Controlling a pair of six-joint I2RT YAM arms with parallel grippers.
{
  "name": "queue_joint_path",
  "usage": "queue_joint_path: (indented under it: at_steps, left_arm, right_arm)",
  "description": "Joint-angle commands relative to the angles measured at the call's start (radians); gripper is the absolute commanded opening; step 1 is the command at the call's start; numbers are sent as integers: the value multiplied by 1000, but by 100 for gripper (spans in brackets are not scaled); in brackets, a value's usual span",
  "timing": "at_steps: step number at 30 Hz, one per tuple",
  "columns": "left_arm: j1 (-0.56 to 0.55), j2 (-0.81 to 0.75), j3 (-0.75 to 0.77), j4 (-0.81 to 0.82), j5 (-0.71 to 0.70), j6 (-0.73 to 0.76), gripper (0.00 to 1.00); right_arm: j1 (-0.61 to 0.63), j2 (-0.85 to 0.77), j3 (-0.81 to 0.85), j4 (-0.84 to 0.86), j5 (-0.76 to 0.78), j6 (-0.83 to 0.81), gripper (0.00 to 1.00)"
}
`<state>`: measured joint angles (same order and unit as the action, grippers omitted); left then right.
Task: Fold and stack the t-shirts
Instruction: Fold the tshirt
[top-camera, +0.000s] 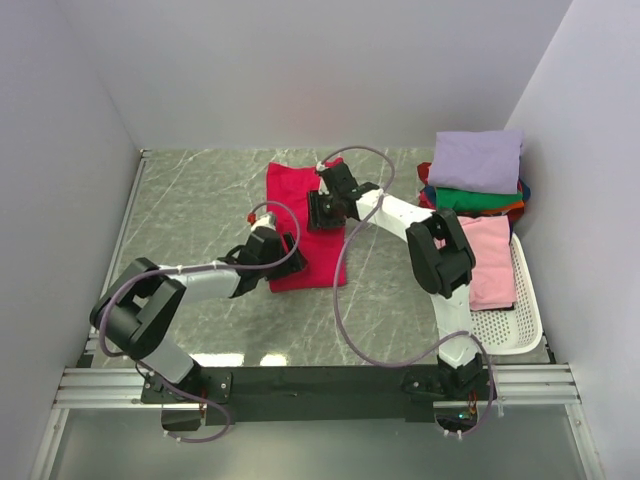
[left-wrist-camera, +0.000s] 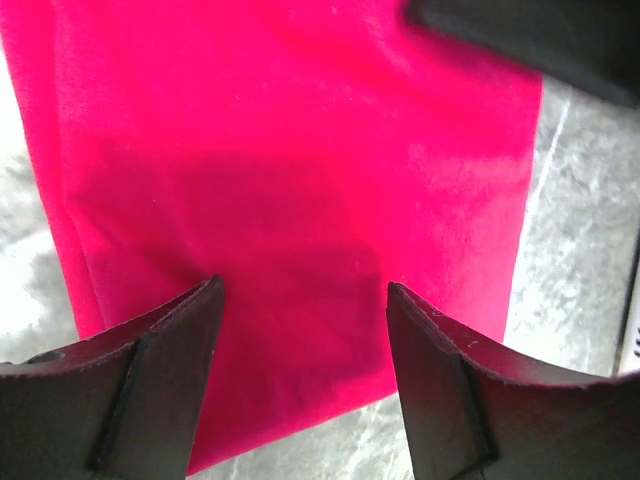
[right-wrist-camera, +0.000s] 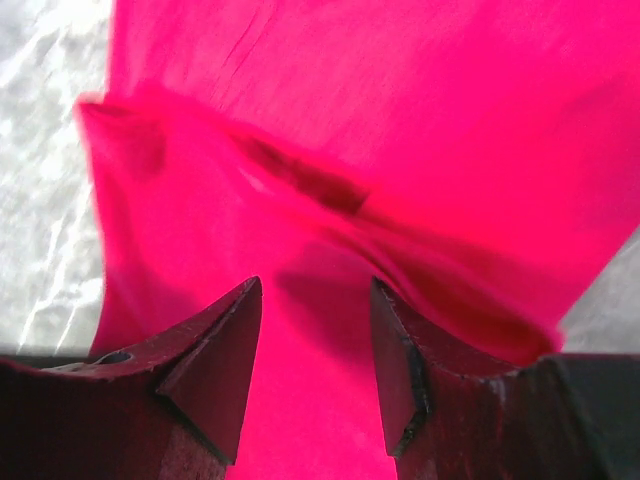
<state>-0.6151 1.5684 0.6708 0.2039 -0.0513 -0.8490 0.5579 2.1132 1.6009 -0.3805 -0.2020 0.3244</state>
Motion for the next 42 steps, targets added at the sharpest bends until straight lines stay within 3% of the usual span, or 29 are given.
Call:
queue_joint_path:
  at_steps: [1,10,19,26,34,42]
  left_arm:
    - [-29,-33,-68,-3,8,-36,72]
    - [-83,-82,-117,-35,-45,-58,72]
    - [-129,-252,47,-201,-226,-12,74]
    - [-130,-370,18,-440,-326,-90,78]
    - [-124,-344,-122,-436,-256,-200,79]
    - [-124,-295,-116,-436,-269,-190,79]
  right_arm:
    - [-38,19,76,-21,39,-1,54]
    - [-93,-30,102,-32,127,-39,55]
    - [-55,-367,-272,83,142,1,55]
    - [6,-562,-544,94,142,65,55]
    - [85,-584,-641,106,164,128,55]
    - [129,-526,-673,80,199,156,56]
